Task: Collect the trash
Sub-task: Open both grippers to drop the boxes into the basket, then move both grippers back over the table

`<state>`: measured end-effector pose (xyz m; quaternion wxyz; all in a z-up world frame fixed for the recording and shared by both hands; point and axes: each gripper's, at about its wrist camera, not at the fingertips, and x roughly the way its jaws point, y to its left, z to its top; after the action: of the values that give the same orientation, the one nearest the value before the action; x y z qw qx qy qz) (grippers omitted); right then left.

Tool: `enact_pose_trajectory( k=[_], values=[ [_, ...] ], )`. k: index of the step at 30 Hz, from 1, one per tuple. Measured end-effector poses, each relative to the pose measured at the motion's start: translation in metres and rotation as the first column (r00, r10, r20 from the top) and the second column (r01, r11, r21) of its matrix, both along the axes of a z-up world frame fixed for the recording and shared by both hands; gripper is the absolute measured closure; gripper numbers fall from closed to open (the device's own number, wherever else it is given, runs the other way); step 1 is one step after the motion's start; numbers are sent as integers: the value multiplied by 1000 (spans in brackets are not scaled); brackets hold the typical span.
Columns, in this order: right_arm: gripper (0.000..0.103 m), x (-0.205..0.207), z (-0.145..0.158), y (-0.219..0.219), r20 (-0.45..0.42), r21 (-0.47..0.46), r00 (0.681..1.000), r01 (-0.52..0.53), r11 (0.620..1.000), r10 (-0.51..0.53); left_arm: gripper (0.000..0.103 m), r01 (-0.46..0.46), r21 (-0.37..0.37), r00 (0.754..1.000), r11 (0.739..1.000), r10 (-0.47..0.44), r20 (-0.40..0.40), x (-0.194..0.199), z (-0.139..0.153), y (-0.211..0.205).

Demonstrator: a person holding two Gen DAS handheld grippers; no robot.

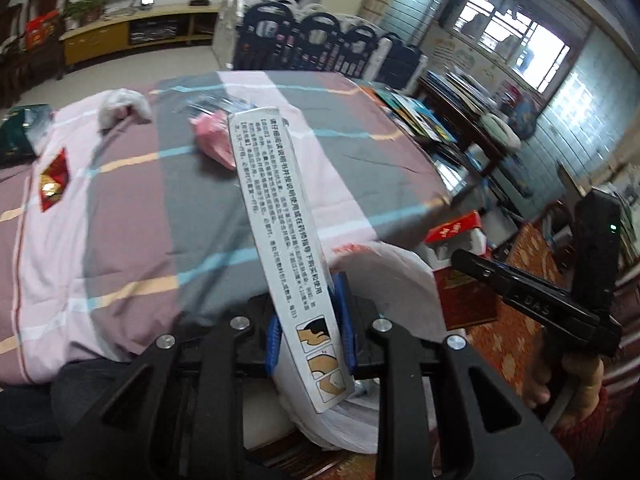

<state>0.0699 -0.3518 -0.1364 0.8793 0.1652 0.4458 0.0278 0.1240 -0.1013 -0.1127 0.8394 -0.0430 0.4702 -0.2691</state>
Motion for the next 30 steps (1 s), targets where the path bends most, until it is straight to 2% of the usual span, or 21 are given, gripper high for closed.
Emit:
enact_pose_trajectory(
  k=[3, 7, 8, 9, 10, 11, 14, 15, 17, 20, 23, 26, 30],
  values=[
    [79, -20, -18, -19, -66, 3, 996, 60, 998, -60, 78, 126, -24, 990, 992, -127, -55, -13, -18, -30],
    [78, -35, -33, -27, -118, -9, 988, 98, 995, -99, 76, 240, -34, 959, 970, -242, -147, -23, -47, -59],
    [73, -38, -35, -29, -125, -13, 986, 110, 994, -111, 71, 249, -29, 953, 968, -250, -173, -26, -54, -63],
    [59, -40, -36, -31, -129, -9, 985, 119, 993, -119, 65, 251, -22, 949, 968, -251, -190, -26, -58, -65],
    [49, -42, -35, -32, -126, -2, 984, 129, 992, -128, 47, 250, -12, 948, 968, -248, -200, -26, -60, -65],
    [35, -44, -33, -34, -116, 3, 983, 144, 990, -143, 35, 242, 1, 952, 970, -238, -192, -26, -60, -63],
    [31, -45, -26, -34, -94, 10, 982, 165, 986, -163, 19, 205, 9, 968, 979, -201, -153, -23, -50, -57],
    [30, -44, -24, -34, -93, 10, 982, 167, 986, -165, 16, 192, 5, 971, 981, -189, -148, -21, -47, -53],
    [30, -43, -20, -32, -86, 11, 982, 171, 985, -170, 16, 151, 6, 981, 989, -149, -127, -17, -39, -39],
    [30, -39, -14, -24, -59, 17, 985, 166, 986, -165, 14, 40, 62, 999, 997, -38, -39, -11, -21, -14],
    [30, -32, -8, -11, -40, 7, 988, 150, 989, -149, 12, -109, 109, 992, 988, 102, 74, -5, 3, 23],
    [29, -23, 1, 9, -21, -2, 993, 120, 993, -120, 10, -264, 136, 956, 955, 240, 169, -1, 26, 62],
    [29, -7, 10, 46, -6, -28, 998, 62, 998, -62, 8, -446, 156, 879, 881, 400, 260, 6, 48, 111]
  ],
)
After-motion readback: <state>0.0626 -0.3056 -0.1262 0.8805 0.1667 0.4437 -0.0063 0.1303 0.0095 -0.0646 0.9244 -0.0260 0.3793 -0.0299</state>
